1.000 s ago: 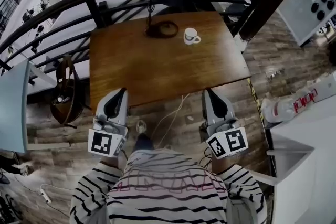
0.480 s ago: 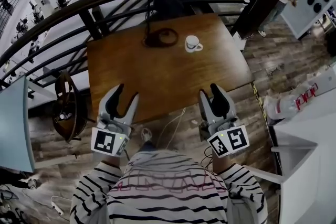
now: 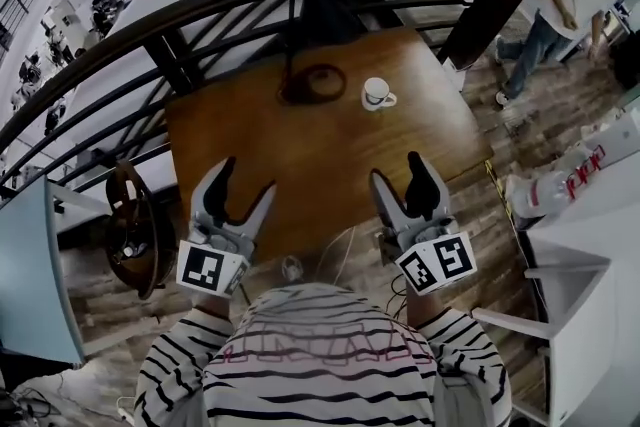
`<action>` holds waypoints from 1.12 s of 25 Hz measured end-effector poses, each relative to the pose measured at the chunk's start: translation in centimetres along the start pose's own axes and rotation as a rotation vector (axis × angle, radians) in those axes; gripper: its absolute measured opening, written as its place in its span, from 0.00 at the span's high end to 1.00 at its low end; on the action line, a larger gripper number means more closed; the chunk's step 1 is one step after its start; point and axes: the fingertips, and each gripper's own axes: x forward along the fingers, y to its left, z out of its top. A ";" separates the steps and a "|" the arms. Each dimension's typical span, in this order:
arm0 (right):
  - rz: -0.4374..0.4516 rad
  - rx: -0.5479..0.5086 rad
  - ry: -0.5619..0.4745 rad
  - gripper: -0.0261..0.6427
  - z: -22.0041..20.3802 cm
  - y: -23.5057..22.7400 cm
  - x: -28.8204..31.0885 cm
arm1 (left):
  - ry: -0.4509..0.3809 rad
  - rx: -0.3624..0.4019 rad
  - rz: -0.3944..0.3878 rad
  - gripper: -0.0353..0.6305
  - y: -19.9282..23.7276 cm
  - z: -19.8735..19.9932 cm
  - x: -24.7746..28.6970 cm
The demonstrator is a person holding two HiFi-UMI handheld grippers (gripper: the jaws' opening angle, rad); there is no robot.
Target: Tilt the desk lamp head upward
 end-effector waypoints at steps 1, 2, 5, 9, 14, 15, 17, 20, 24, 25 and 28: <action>-0.009 -0.001 -0.002 0.51 -0.2 0.5 0.9 | 0.000 -0.003 -0.009 0.49 1.1 -0.2 0.0; -0.018 -0.001 -0.004 0.50 -0.4 1.0 1.7 | 0.000 -0.005 -0.018 0.48 2.2 -0.4 -0.1; -0.045 -0.003 -0.004 0.47 -1.2 2.3 3.7 | 0.003 -0.011 -0.046 0.46 4.8 -1.2 -0.3; -0.085 0.000 0.000 0.46 -1.9 3.3 5.6 | 0.011 -0.030 -0.084 0.44 7.2 -1.9 0.0; -0.102 0.012 0.021 0.46 -2.8 3.6 6.8 | 0.014 -0.055 -0.094 0.44 8.5 -2.7 0.4; -0.101 0.013 0.025 0.45 -2.9 3.6 7.1 | 0.017 -0.060 -0.092 0.44 8.7 -2.9 0.4; -0.094 0.021 0.027 0.44 -3.0 3.5 7.8 | 0.027 -0.066 -0.086 0.44 9.1 -3.3 0.5; -0.074 0.038 0.028 0.42 -3.1 3.2 9.0 | 0.032 -0.072 -0.068 0.43 9.8 -3.6 0.7; -0.036 0.062 0.030 0.40 -3.0 2.1 10.8 | 0.045 -0.064 -0.033 0.42 10.4 -3.8 1.7; -0.023 0.070 0.031 0.39 -3.0 1.6 11.2 | 0.048 -0.063 -0.021 0.42 10.5 -4.0 2.1; 0.011 0.083 0.040 0.37 -3.1 0.0 12.5 | 0.060 -0.061 0.009 0.42 10.5 -4.6 3.6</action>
